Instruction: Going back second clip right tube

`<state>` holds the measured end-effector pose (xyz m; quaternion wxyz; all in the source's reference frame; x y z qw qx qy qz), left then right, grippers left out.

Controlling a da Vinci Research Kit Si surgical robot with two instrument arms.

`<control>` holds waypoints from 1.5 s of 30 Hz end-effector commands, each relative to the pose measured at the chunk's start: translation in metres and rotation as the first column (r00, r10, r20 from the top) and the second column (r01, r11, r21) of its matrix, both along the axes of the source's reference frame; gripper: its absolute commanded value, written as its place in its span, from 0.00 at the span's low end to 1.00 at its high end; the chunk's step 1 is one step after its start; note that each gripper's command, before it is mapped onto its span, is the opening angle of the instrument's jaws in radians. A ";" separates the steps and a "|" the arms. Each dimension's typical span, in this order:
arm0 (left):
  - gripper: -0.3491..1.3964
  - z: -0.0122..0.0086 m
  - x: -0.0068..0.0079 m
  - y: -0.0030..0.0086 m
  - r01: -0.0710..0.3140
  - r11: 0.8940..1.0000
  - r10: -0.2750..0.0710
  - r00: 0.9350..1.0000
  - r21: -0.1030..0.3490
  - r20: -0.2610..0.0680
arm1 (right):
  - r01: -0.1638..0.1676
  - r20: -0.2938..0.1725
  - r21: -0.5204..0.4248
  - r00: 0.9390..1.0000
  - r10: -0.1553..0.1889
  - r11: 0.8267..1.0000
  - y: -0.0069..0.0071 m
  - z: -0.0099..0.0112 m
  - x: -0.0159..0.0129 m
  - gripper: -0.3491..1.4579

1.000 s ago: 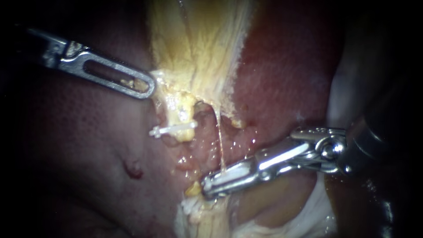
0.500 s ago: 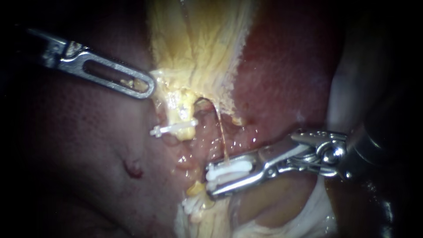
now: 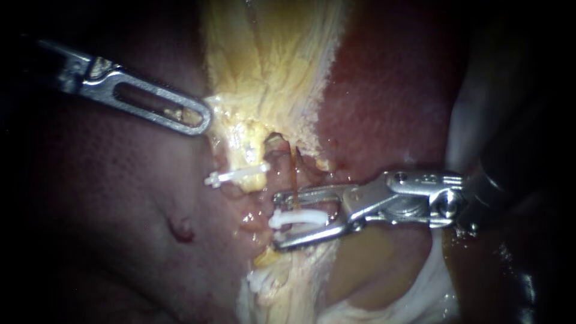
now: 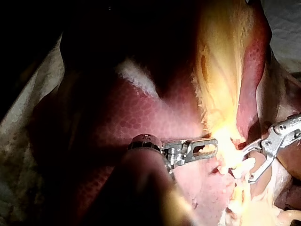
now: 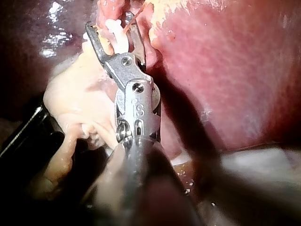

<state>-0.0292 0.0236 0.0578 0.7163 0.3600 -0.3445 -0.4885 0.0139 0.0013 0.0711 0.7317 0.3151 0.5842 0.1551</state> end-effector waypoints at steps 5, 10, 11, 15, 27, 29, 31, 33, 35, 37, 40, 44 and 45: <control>0.00 0.0000 0.0000 0.0000 0.000 1.000 0.000 1.000 0.000 0.000 | -0.007 -0.005 -0.051 1.000 0.007 0.999 0.0002 0.0005 -0.0007 0.47; 0.00 0.0000 0.0001 0.0000 0.000 1.000 0.000 1.000 0.000 0.000 | 0.000 -0.019 -0.093 1.000 -0.002 0.996 0.0004 -0.0001 -0.0020 0.47; 0.00 0.0000 0.0001 0.0000 0.000 1.000 0.000 1.000 0.000 0.000 | 0.000 -0.023 -0.109 1.000 -0.003 0.994 0.0006 -0.0003 -0.0025 0.47; 0.00 0.0000 0.0000 0.0000 0.000 1.000 0.000 1.000 0.000 0.000 | 0.002 -0.037 -0.157 0.999 -0.008 0.988 0.0014 -0.0014 -0.0043 0.47; 0.00 0.0002 -0.0001 -0.0003 -0.003 1.000 0.003 1.000 0.001 0.002 | -0.026 -0.029 -0.189 0.999 0.021 0.982 0.0038 -0.0052 -0.0102 0.47; 0.00 0.0003 -0.0001 -0.0003 -0.003 1.000 0.003 1.000 0.000 0.001 | -0.027 -0.032 -0.188 0.999 0.021 0.982 0.0037 -0.0054 -0.0106 0.47; 0.00 0.0005 -0.0002 -0.0004 -0.005 1.000 0.005 1.000 0.001 0.002 | -0.026 -0.033 -0.187 0.999 0.020 0.982 0.0037 -0.0055 -0.0109 0.47; 0.00 0.0009 -0.0004 -0.0005 -0.004 1.000 0.005 1.000 -0.001 0.001 | -0.025 -0.035 -0.193 0.999 0.019 0.981 0.0036 -0.0056 -0.0110 0.47; 0.00 0.0016 -0.0007 -0.0008 -0.010 1.000 0.010 1.000 -0.001 0.004 | -0.025 -0.035 -0.193 0.999 0.019 0.981 0.0036 -0.0057 -0.0110 0.47; 0.00 0.0023 -0.0013 -0.0011 -0.010 1.000 0.010 1.000 -0.003 0.007 | -0.025 -0.035 -0.193 0.999 0.018 0.981 0.0036 -0.0057 -0.0110 0.47; 0.00 0.0039 -0.0026 -0.0015 -0.023 1.000 0.023 1.000 0.000 0.003 | -0.024 -0.035 -0.192 0.999 0.018 0.981 0.0036 -0.0058 -0.0112 0.47; 0.00 0.0059 -0.0045 -0.0019 -0.041 0.999 0.041 0.999 -0.002 0.004 | -0.024 -0.036 -0.192 0.999 0.017 0.981 0.0036 -0.0058 -0.0115 0.47; 0.00 0.0063 -0.0047 -0.0019 -0.043 0.999 0.043 0.999 -0.002 0.005 | -0.024 -0.036 -0.192 0.999 0.017 0.981 0.0036 -0.0058 -0.0115 0.47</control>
